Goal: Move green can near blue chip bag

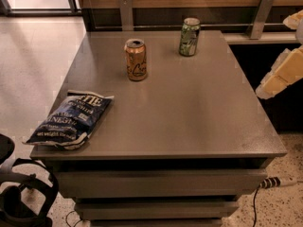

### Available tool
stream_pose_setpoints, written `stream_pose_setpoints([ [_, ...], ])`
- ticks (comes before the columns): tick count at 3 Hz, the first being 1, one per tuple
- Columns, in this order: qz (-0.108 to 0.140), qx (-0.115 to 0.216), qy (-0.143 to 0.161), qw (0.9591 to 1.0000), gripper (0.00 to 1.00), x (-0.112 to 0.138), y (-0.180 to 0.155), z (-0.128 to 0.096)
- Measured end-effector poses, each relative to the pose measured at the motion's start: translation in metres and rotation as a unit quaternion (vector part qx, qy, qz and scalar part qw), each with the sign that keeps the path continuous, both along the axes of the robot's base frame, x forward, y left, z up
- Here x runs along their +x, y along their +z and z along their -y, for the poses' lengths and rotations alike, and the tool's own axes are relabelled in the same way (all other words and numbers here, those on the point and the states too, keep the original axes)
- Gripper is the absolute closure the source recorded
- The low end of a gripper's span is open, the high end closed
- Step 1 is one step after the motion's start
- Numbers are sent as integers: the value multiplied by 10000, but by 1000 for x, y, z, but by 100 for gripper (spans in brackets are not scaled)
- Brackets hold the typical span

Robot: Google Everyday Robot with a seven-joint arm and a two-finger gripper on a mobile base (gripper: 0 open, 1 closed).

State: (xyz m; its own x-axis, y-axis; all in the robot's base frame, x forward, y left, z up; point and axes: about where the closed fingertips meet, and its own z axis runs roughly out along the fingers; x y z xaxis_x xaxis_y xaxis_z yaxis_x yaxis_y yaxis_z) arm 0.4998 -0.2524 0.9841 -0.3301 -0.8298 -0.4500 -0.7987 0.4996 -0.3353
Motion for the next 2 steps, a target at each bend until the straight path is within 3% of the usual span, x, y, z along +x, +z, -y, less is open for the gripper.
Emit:
stream_pose_setpoints([
  [1, 299, 649, -537, 9960, 0, 14, -19, 3],
  [2, 688, 1214, -875, 9863, 0, 37, -35, 4],
])
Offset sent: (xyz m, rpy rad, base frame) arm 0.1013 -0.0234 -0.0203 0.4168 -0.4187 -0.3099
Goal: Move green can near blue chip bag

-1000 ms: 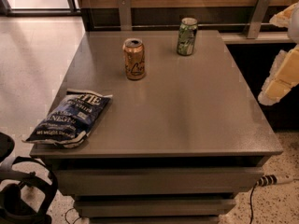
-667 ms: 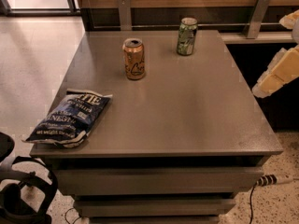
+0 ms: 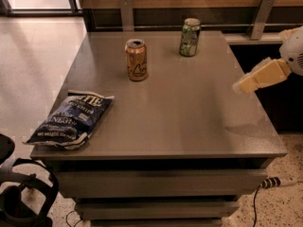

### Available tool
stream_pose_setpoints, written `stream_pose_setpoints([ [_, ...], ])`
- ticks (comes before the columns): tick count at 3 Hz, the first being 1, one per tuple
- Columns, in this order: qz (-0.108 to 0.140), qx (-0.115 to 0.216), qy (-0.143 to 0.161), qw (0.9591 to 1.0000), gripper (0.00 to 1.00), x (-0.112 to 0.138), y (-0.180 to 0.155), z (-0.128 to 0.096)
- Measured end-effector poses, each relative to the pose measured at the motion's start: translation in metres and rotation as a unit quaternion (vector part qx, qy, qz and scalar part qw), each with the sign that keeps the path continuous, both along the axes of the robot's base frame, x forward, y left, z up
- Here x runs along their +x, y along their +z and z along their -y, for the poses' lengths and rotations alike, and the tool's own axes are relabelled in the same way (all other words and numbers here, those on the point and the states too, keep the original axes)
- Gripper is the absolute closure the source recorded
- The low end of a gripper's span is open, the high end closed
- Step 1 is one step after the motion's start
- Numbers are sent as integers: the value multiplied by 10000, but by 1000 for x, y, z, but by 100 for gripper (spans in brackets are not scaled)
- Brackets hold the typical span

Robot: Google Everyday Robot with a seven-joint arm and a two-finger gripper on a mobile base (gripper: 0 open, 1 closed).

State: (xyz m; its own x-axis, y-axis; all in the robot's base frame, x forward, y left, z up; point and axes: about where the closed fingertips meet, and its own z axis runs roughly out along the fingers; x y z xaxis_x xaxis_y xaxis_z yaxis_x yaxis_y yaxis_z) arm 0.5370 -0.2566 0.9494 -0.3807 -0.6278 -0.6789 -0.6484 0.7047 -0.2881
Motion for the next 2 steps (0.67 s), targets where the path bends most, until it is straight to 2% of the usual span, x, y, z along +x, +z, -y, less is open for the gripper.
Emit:
stream_pose_setpoints([
  [1, 597, 430, -326, 9968, 0, 38, 1, 10],
  [2, 1138, 672, -643, 9891, 0, 74, 9, 29],
])
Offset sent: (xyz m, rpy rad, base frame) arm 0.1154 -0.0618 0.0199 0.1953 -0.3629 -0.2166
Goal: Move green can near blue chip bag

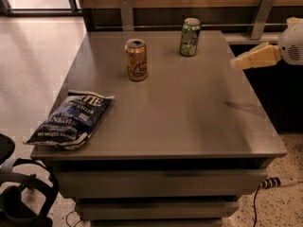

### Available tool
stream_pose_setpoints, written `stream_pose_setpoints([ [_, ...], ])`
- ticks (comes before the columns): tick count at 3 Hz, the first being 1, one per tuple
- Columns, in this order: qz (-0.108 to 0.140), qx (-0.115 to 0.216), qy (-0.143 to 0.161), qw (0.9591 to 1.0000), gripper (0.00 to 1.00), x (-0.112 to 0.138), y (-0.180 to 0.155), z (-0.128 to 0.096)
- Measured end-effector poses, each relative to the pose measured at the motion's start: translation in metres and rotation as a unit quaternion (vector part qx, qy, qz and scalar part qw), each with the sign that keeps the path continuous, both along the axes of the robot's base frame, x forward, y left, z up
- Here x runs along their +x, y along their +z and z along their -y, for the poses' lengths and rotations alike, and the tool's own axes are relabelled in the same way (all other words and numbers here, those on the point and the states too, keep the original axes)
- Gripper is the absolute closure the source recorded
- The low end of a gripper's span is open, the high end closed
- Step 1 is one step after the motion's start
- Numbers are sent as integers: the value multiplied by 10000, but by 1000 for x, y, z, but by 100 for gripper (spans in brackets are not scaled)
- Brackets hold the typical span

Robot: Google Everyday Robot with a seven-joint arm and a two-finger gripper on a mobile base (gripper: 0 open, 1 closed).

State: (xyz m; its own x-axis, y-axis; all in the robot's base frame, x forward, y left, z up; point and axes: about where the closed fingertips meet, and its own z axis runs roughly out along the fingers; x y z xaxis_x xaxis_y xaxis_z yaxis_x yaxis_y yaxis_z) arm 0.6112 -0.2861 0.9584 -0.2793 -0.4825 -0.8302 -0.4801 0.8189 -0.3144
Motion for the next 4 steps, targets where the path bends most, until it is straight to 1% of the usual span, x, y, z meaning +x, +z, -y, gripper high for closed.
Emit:
stream_pose_setpoints([
  [1, 420, 228, -147, 9987, 0, 32, 8, 15],
  [2, 420, 228, -146, 9987, 0, 32, 8, 15],
  [3, 314, 399, 104, 9987, 0, 58, -2, -6],
  [4, 308, 657, 341, 9968, 0, 88, -11, -32],
])
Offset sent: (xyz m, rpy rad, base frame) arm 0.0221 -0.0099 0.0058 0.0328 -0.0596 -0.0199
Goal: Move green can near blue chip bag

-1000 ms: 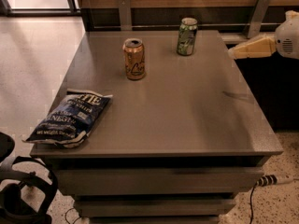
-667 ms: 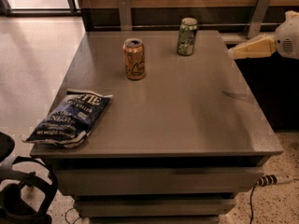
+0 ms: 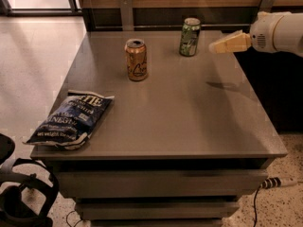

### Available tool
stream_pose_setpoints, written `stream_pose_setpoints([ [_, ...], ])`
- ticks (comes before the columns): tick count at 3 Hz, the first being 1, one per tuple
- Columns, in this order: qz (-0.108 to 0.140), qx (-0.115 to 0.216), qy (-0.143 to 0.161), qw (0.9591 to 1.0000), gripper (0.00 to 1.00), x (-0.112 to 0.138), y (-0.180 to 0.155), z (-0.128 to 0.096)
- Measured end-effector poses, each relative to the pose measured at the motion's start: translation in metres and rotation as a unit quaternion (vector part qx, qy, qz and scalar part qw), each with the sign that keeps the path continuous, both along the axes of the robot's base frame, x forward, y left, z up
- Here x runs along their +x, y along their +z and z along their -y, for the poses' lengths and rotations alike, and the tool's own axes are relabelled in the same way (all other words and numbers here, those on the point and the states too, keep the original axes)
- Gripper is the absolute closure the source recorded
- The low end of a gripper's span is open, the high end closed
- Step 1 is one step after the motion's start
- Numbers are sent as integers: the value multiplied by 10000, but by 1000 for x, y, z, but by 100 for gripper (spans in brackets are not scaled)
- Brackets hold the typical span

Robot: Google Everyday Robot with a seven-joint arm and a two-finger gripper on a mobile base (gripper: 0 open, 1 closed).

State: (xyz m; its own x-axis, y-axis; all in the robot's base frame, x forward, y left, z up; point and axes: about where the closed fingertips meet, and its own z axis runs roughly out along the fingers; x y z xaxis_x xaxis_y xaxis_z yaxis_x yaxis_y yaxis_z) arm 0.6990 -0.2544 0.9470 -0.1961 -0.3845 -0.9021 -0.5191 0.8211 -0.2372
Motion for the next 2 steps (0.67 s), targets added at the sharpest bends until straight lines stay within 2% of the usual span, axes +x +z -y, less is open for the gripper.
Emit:
stream_pose_setpoints([
  [2, 103, 545, 334, 9979, 0, 40, -21, -34],
])
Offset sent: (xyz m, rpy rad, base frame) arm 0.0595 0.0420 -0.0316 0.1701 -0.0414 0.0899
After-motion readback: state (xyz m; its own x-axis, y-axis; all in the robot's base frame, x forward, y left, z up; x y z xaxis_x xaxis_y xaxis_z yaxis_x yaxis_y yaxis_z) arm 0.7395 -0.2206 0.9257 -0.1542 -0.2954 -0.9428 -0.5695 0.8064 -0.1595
